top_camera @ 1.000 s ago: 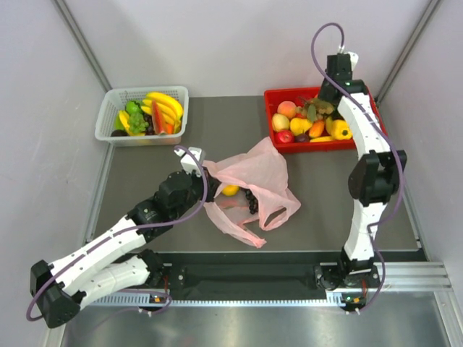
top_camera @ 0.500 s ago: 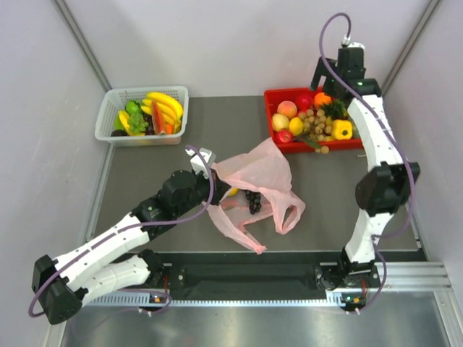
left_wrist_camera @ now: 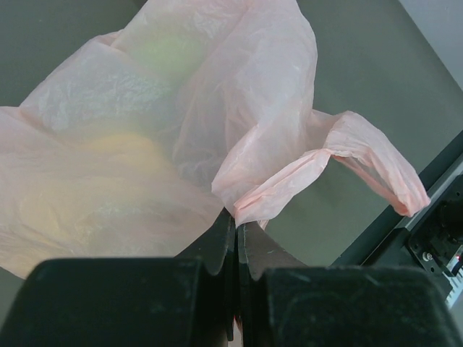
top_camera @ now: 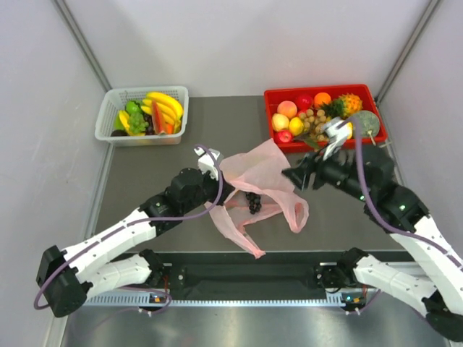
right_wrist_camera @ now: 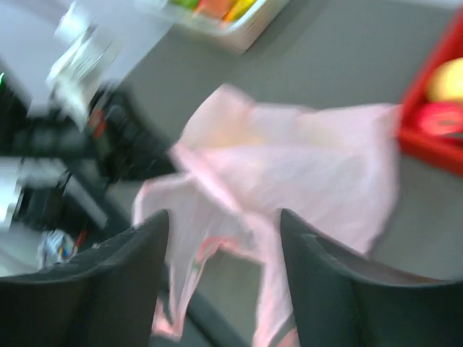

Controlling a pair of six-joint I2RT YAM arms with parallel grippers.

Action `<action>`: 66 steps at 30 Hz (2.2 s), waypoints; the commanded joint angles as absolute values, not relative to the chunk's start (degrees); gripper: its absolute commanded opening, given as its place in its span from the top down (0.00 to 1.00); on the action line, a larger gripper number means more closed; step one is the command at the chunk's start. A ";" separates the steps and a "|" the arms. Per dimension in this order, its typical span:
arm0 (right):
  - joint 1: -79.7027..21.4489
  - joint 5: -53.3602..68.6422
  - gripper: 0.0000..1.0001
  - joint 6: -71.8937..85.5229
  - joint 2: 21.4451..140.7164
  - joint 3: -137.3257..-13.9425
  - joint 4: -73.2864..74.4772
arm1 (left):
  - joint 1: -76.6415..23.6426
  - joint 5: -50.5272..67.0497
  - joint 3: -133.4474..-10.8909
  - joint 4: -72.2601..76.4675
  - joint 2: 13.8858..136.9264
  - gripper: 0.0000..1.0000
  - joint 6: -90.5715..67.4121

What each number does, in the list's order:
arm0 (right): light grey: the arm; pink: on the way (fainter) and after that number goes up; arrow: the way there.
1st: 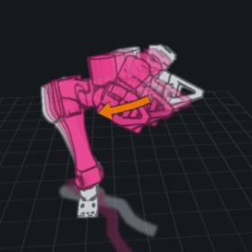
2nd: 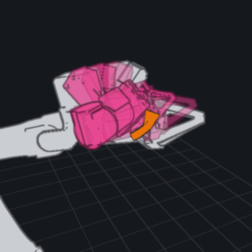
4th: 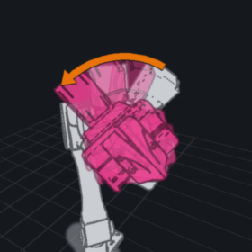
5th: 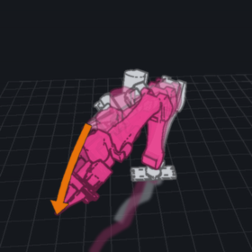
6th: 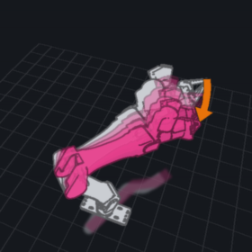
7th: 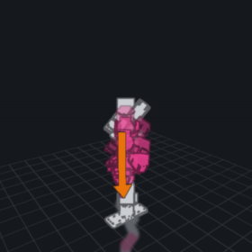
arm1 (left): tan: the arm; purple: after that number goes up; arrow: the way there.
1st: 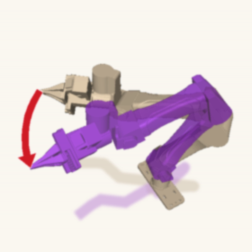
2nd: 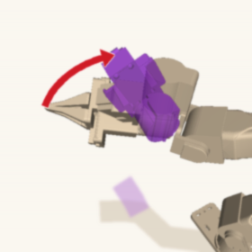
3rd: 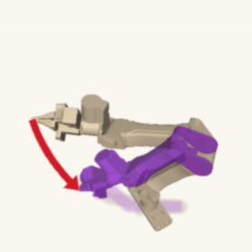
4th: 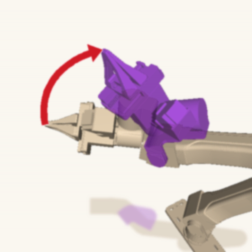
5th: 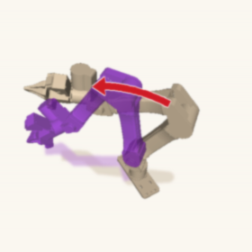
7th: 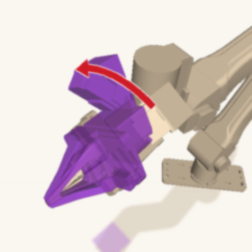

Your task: Untie the knot of the plastic bag and take out the fruit

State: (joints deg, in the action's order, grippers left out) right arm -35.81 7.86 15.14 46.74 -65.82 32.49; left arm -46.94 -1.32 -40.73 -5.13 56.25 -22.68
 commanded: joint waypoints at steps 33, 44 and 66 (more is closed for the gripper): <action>-65.49 -38.50 0.23 26.19 86.65 -42.01 -9.67 | -46.84 -4.31 -33.66 6.94 61.96 1.00 -28.39; -59.42 -35.95 0.32 26.63 95.70 -43.15 -17.92 | -46.76 -5.10 -31.82 7.29 61.26 1.00 -29.27; -58.62 -23.39 1.00 23.12 75.34 -39.46 -2.30 | -46.58 -9.40 -31.02 7.65 60.11 1.00 -29.36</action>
State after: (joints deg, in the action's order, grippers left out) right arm -58.96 -29.23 26.00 81.06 -38.61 -7.31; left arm -46.92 -7.46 -30.13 4.10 60.27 -29.45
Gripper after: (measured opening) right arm 0.352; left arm 0.023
